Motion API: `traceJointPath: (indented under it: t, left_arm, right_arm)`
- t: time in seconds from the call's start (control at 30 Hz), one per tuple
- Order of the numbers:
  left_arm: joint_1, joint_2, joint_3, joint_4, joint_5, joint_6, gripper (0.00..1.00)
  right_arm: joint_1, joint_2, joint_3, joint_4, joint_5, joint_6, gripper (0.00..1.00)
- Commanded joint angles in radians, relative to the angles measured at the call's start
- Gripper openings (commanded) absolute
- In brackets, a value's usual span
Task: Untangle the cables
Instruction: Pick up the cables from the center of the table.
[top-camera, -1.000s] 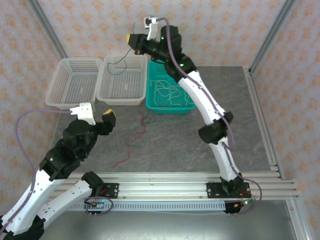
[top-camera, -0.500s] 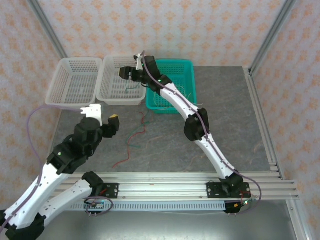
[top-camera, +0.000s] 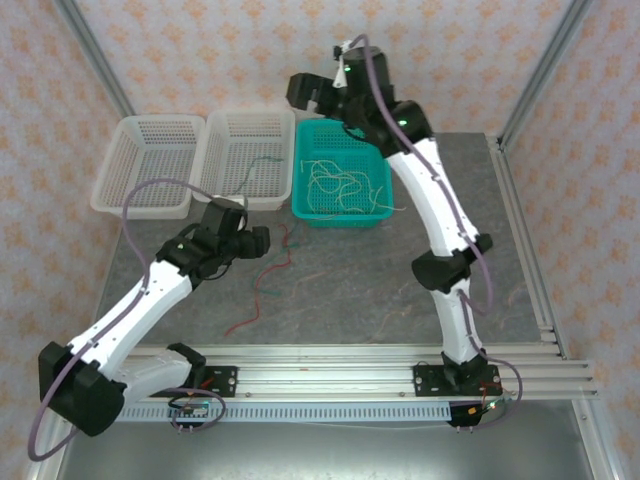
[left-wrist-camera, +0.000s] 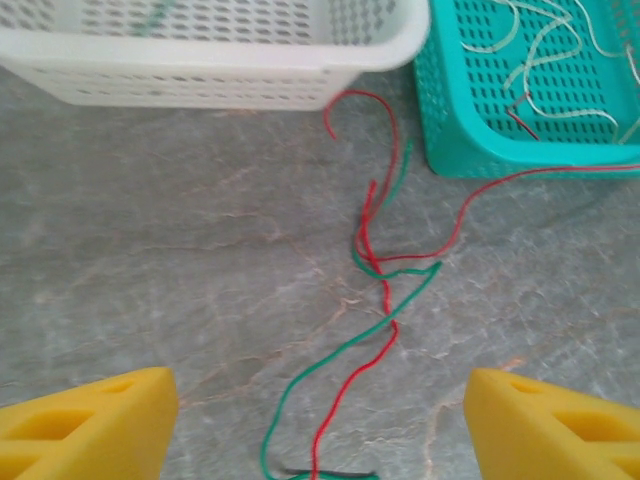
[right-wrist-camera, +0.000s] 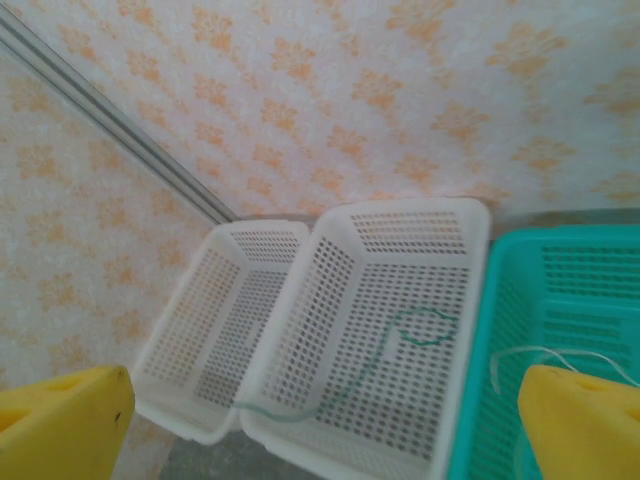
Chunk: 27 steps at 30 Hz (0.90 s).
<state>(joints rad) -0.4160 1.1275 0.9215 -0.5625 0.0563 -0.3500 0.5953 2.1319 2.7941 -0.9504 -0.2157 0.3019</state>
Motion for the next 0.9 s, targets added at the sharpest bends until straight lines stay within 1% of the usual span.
traceJointPath:
  t: [0.0, 0.07, 0.13, 0.23, 0.37, 0.43, 0.5, 0.57, 0.6, 0.67, 0.77, 0.87]
  left_arm:
    - [0.008, 0.09, 0.026, 0.035, 0.155, 0.015, 0.76]
    - [0.008, 0.154, 0.037, 0.044, 0.191, 0.013, 0.76]
    - [0.007, 0.206, 0.033, 0.072, 0.201, 0.005, 0.75]
    - [0.005, 0.285, 0.03, 0.115, 0.205, 0.016, 0.75]
    - [-0.009, 0.398, 0.059, 0.147, 0.228, 0.049, 0.75]
    - [-0.025, 0.456, 0.075, 0.152, 0.227, 0.06, 0.74]
    - [-0.04, 0.506, 0.092, 0.142, 0.213, 0.06, 0.74]
    - [-0.057, 0.545, 0.103, 0.135, 0.185, 0.062, 0.66]
    - [-0.067, 0.556, 0.104, 0.134, 0.159, 0.058, 0.6]
    - [-0.083, 0.558, 0.088, 0.152, 0.116, 0.048, 0.49]
    - [-0.093, 0.565, 0.077, 0.158, 0.098, 0.048, 0.35]
    - [-0.105, 0.578, 0.07, 0.155, 0.102, 0.061, 0.18]
  right_arm:
    - [0.015, 0.0, -0.005, -0.353, 0.022, -0.074, 0.99]
    - [0.017, 0.004, -0.007, -0.447, 0.021, -0.078, 0.99]
    - [0.028, 0.012, -0.012, -0.518, 0.03, -0.088, 0.99]
    - [0.051, 0.026, -0.013, -0.585, 0.054, -0.116, 0.99]
    - [0.06, 0.039, -0.015, -0.638, 0.022, -0.162, 0.99]
    - [0.061, 0.039, -0.02, -0.677, 0.007, -0.218, 0.99]
    - [0.049, -0.023, -0.154, -0.65, 0.002, -0.25, 0.99]
    - [0.046, -0.078, -0.252, -0.646, 0.048, -0.279, 0.99]
    - [0.043, -0.113, -0.309, -0.642, 0.067, -0.294, 0.99]
    - [0.036, -0.182, -0.412, -0.629, 0.059, -0.316, 0.99]
    - [0.028, -0.288, -0.543, -0.613, 0.026, -0.346, 0.99]
    - [0.011, -0.381, -0.612, -0.609, 0.09, -0.339, 0.99]
